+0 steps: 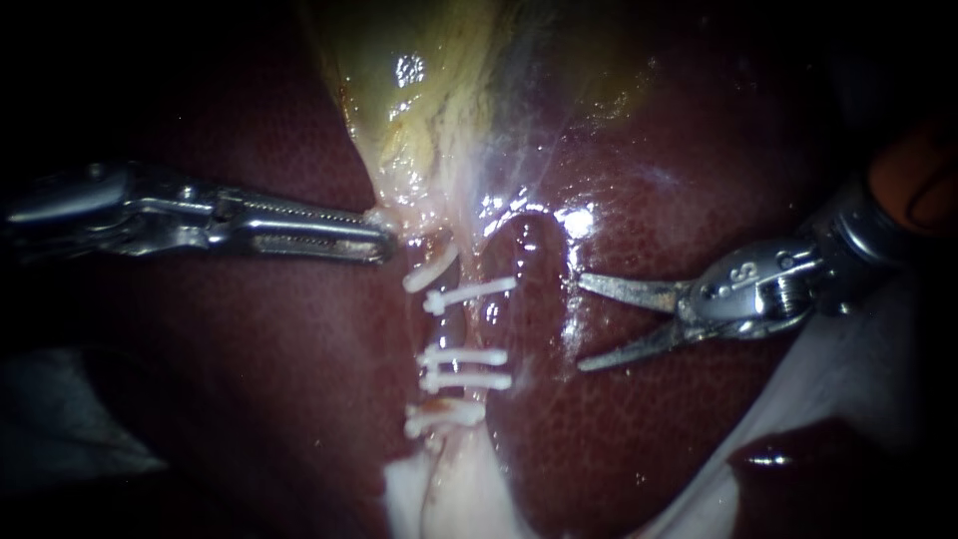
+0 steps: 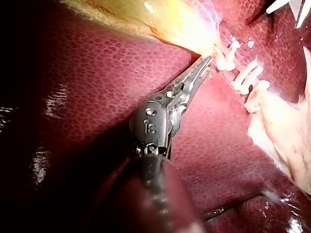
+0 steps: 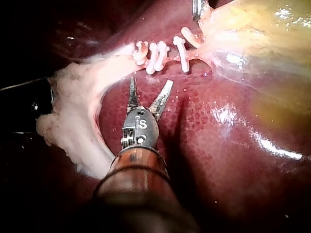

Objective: Go to the cutting position right tube

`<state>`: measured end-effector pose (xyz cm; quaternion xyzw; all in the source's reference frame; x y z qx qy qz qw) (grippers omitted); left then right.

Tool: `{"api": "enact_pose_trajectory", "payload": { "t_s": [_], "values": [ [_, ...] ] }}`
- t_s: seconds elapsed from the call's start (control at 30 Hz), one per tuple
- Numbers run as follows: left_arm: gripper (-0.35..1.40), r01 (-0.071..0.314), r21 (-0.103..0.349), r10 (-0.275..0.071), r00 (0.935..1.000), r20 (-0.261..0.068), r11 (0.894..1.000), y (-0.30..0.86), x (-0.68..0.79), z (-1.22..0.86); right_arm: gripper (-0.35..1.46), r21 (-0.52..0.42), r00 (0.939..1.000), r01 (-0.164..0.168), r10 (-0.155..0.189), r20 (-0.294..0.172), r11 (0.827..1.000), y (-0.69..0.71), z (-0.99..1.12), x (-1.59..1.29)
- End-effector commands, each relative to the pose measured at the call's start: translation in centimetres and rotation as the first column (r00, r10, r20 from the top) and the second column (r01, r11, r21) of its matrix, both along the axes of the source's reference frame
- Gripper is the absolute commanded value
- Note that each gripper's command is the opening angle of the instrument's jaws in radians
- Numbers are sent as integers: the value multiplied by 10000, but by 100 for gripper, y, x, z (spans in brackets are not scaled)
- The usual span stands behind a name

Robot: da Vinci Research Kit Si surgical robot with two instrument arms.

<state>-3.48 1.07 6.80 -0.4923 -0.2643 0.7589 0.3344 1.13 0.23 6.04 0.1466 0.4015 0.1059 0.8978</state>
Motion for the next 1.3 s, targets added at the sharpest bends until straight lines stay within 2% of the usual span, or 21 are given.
{"api": "enact_pose_trajectory", "payload": {
  "t_s": [0.03,0.13,0.23,0.33,0.5,0.6,0.73,0.93,1.1,1.23,1.3],
  "values": [
    [-35,0,9,0,10000,4,10000,1,1,-2,145,4,10000,6,-6,-5,10000,0,0,0],
    [-35,-37,82,37,10000,49,10000,6,8,-14,145,23,10000,22,-22,-22,10000,0,0,0],
    [-35,42,199,-42,10000,-9,9998,12,22,-37,145,65,10000,70,-70,-30,10000,0,0,0],
    [-35,146,3,-146,9999,64,9999,18,34,-60,145,164,9998,144,-141,-149,9998,0,1,2],
    [-35,224,-189,-221,9996,155,9996,19,38,-82,145,671,9990,222,-195,-405,9975,-2,5,13],
    [-35,222,-243,-218,9997,145,9995,17,36,-85,145,1127,9981,214,-146,-603,9934,-6,13,23],
    [-35,224,-243,-221,9997,143,9995,16,36,-86,145,2018,9961,117,63,-882,9794,-15,31,39],
    [-35,222,-242,-218,9997,145,9995,16,36,-86,145,3016,9958,77,203,-895,9534,-22,72,59],
    [-35,221,-241,-218,9997,145,9995,16,37,-87,145,3561,9949,83,281,-971,9344,-24,98,65],
    [-35,222,-241,-218,9997,145,9995,16,37,-87,145,4028,9910,104,444,-1265,9152,-20,109,75],
    [-35,221,-241,-218,9997,145,9995,16,37,-87,145,4321,9869,222,492,-1533,9016,-18,111,81]
  ]
}}
